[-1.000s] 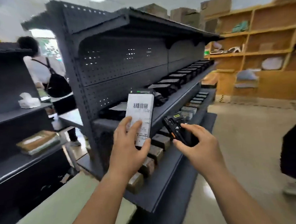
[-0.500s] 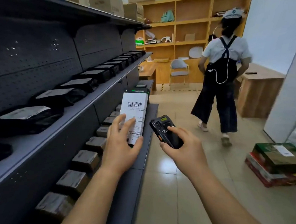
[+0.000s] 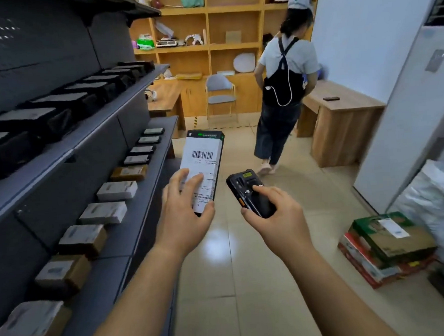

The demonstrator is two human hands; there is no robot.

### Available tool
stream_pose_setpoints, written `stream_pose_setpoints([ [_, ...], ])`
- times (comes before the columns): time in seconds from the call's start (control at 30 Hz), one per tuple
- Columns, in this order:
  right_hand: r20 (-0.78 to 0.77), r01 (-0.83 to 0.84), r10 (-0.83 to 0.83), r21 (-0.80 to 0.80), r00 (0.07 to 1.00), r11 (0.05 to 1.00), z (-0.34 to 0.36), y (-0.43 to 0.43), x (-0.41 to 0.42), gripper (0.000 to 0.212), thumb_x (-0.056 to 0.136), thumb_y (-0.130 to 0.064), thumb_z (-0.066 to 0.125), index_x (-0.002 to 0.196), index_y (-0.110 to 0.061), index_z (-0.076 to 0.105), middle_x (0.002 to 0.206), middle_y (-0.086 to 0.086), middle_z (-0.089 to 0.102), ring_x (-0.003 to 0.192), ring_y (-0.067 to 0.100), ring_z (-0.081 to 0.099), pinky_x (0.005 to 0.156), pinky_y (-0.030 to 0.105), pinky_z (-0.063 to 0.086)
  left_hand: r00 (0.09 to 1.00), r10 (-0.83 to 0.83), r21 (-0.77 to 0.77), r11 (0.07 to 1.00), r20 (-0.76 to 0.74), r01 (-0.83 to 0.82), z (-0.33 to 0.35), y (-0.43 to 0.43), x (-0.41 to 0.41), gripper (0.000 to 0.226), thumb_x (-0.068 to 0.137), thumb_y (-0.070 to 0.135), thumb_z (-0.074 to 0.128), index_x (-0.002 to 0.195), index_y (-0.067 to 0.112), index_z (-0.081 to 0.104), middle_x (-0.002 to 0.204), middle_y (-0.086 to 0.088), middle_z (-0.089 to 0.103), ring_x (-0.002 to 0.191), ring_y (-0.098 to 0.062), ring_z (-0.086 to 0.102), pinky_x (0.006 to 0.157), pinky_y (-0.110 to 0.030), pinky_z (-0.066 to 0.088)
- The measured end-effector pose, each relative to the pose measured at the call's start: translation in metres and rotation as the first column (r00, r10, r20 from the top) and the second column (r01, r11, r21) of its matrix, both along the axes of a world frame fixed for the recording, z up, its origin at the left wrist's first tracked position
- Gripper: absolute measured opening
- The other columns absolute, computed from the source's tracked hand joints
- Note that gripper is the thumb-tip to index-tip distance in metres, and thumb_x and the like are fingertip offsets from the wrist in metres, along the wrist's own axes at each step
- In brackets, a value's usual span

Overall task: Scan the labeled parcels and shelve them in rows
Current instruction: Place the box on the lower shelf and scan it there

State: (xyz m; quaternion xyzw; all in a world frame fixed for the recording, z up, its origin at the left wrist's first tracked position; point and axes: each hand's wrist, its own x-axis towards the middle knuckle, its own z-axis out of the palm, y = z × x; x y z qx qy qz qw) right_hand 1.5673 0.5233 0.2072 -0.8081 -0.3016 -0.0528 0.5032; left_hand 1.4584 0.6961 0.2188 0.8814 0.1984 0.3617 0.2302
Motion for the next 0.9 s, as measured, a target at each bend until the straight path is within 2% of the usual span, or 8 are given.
stream_pose_setpoints([
  [0.2,-0.029,0.040,-0.040,-0.021,0.999,0.999,-0.034,0.071,0.163,0.053,0.073,-0.043,0.078,0.124,-0.035,0.064,0.111,-0.020,0.059,0.099,0.003,0.056,0.085,0.023,0.047,0.998,-0.045,-0.023,0.999,-0.053,0.044,-0.032,0.077,0.168,0.057,0.085,0.028,0.071,0.137,0.025,0.049,0.148,0.008,0.027,0.137,-0.016,0.027,0.101,-0.029,0.034],
  [0.3,-0.040,0.034,-0.035,-0.035,0.999,0.999,-0.031,0.114,0.246,0.053,0.075,-0.044,0.078,0.124,-0.034,0.063,0.112,-0.018,0.059,0.099,0.004,0.056,0.084,0.023,0.047,0.996,-0.047,-0.025,0.999,-0.072,0.045,-0.029,0.121,0.250,0.056,0.085,0.029,0.070,0.137,0.025,0.049,0.147,0.009,0.027,0.137,-0.017,0.029,0.103,-0.033,0.037],
  [0.37,-0.038,0.021,-0.023,-0.039,0.999,0.999,-0.025,0.147,0.297,0.053,0.075,-0.044,0.078,0.125,-0.033,0.063,0.112,-0.016,0.059,0.098,0.006,0.056,0.084,0.026,0.050,0.998,-0.018,-0.021,1.000,-0.068,0.017,-0.022,0.152,0.299,0.056,0.085,0.028,0.070,0.137,0.024,0.050,0.147,0.008,0.028,0.136,-0.017,0.028,0.102,-0.030,0.034],
  [0.5,-0.058,-0.038,0.035,-0.058,0.998,0.998,-0.022,0.223,0.384,0.053,0.075,-0.042,0.077,0.125,-0.033,0.063,0.105,-0.019,0.056,0.101,0.009,0.057,0.086,0.032,0.053,0.997,0.030,-0.034,0.999,-0.074,-0.032,-0.022,0.215,0.381,0.056,0.085,0.029,0.069,0.137,0.024,0.049,0.148,0.007,0.029,0.136,-0.017,0.029,0.101,-0.026,0.030],
  [0.63,-0.047,-0.086,0.082,-0.094,0.996,0.992,-0.031,0.309,0.471,0.053,0.076,-0.042,0.077,0.126,-0.034,0.062,0.105,-0.018,0.055,0.102,0.008,0.054,0.089,0.032,0.051,0.993,0.077,-0.057,0.995,-0.090,-0.082,-0.037,0.296,0.460,0.056,0.086,0.030,0.069,0.138,0.025,0.048,0.148,0.008,0.028,0.134,-0.016,0.030,0.096,-0.024,0.032],
  [0.9,-0.031,-0.079,0.076,-0.115,0.997,0.990,-0.032,0.481,0.659,0.053,0.075,-0.042,0.076,0.126,-0.034,0.062,0.110,-0.015,0.059,0.104,0.009,0.057,0.089,0.034,0.051,0.993,0.091,-0.108,0.989,-0.075,-0.099,-0.048,0.471,0.646,0.056,0.088,0.031,0.068,0.140,0.027,0.046,0.148,0.009,0.027,0.134,-0.015,0.028,0.093,-0.024,0.032],
])
